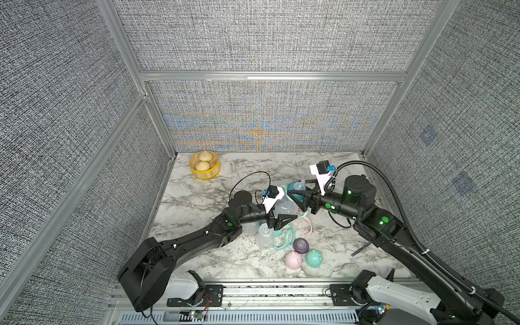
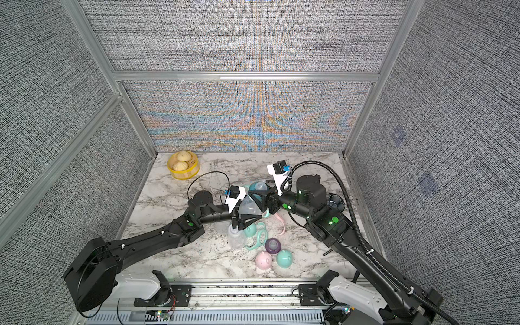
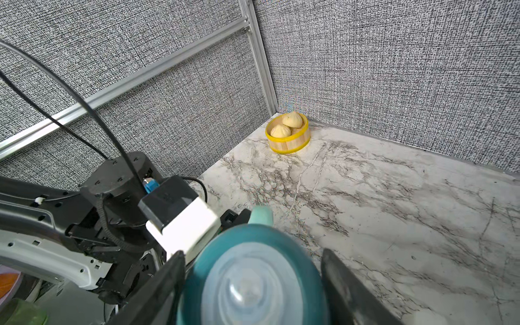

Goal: Assemble the baby bottles
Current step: Screw the nipple onto the baby bottle.

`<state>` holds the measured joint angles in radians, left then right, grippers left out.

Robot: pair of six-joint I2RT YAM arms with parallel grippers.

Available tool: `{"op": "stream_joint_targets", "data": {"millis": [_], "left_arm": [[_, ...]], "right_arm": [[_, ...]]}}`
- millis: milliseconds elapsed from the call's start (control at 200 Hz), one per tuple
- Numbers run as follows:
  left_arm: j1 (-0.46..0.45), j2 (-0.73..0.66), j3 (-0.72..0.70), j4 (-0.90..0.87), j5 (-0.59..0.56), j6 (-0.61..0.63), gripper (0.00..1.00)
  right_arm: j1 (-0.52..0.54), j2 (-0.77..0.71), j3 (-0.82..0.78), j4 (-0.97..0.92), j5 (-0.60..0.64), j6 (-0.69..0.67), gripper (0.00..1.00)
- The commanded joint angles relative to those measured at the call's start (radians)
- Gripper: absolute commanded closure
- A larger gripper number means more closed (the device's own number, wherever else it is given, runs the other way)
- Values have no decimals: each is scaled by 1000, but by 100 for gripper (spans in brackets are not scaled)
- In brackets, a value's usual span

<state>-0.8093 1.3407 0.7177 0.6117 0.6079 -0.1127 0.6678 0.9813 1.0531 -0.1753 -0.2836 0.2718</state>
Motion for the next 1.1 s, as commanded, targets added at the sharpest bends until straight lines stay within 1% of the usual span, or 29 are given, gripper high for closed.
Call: {"op": "stream_joint_targets", "data": {"millis": [0,165,230,636,781,996,1091], "left_arm": [[2,2,5,40,9,-7,100],[2,-2,2,40,3,-4,100],[2,-3,2,39,3,-2,100],[5,2,2,37,4,-6,100],[5,3,3,40,5,-9,100],[6,2,8,36,8,-8,100],[7,-1,12,27,3,-7,100]], "right_arm": [[2,-3,-2,48,6,9,26],[1,3,-6,48,5,12,31],[1,6,-8,47,4,13,31],[2,3,-13,42,0,15,22],[2,3,-18,42,1,15,22],[2,3,-19,40,11,15,33],[1,5,-18,38,17,15,40]]}}
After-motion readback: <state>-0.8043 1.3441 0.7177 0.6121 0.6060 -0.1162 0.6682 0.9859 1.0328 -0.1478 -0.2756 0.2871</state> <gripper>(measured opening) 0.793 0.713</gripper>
